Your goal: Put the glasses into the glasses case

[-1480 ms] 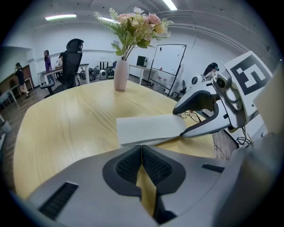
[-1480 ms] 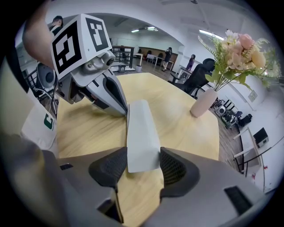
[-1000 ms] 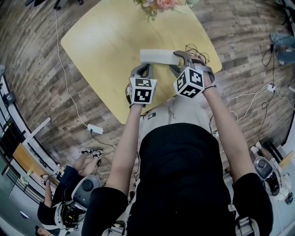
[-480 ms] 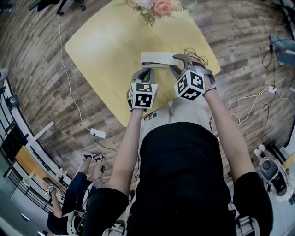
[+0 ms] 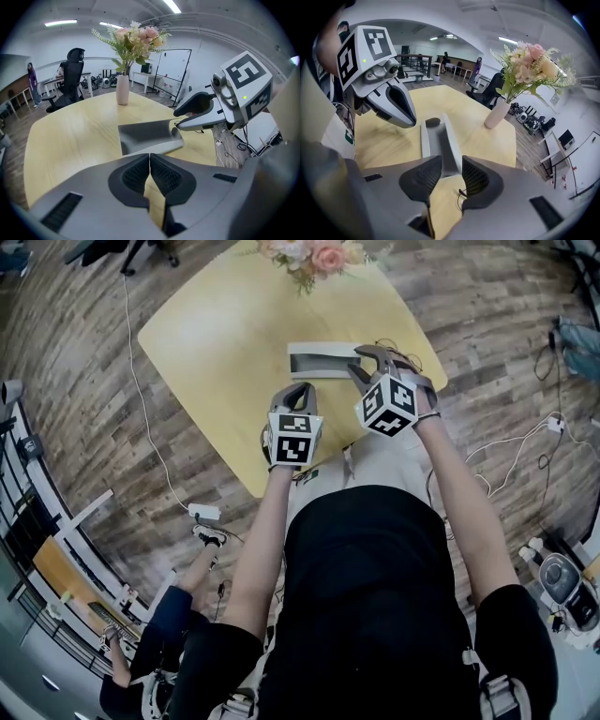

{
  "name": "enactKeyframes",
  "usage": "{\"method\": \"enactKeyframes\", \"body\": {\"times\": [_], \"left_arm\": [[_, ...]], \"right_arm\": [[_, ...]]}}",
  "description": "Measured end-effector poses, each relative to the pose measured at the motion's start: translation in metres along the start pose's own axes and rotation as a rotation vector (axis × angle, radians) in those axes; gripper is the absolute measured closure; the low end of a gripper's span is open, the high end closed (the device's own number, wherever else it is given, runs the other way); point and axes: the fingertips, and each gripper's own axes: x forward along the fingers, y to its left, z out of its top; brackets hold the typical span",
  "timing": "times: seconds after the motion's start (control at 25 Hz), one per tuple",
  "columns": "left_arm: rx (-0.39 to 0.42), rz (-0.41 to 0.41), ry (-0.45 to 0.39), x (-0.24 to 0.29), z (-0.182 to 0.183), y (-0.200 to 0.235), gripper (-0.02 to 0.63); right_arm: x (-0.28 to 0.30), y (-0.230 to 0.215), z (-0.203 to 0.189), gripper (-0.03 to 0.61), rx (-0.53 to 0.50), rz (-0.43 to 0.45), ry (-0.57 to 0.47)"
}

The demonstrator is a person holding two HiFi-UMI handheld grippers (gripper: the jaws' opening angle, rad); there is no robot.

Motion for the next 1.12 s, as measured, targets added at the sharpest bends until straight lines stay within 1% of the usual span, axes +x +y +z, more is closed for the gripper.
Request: {"method": "enactKeyframes", "body": {"times": [0.2,0.36,0.56,0.8,1.12], "left_arm": [[-0.002,0.009,-0.008,-0.007,0.0,-0.001,0.589],[0.014,0.016,-0.01,-0.017,0.006,-0.002,0.59],[0.017,0.02,-0.013,-0.021,0.007,-0.004,0.59],[0.036,0.01,-0.012,-0.026,0.007,-0.011,0.589],[0.064,-0.007,-0.005,-0.028,0.007,-0.024,0.589]], "right_arm": [[-0.001,-0.003,0.001,0.425,0.005,-0.017,-0.007],[-0.004,-0.007,0.002,0.423,0.009,-0.033,-0.012],[-0.009,-0.009,-0.006,0.414,0.021,-0.047,-0.009],[-0.02,-0.016,-0.026,0.411,0.106,-0.089,-0.001],[-0.029,-0.033,-0.068,0.4,0.196,-0.147,0.043]]}}
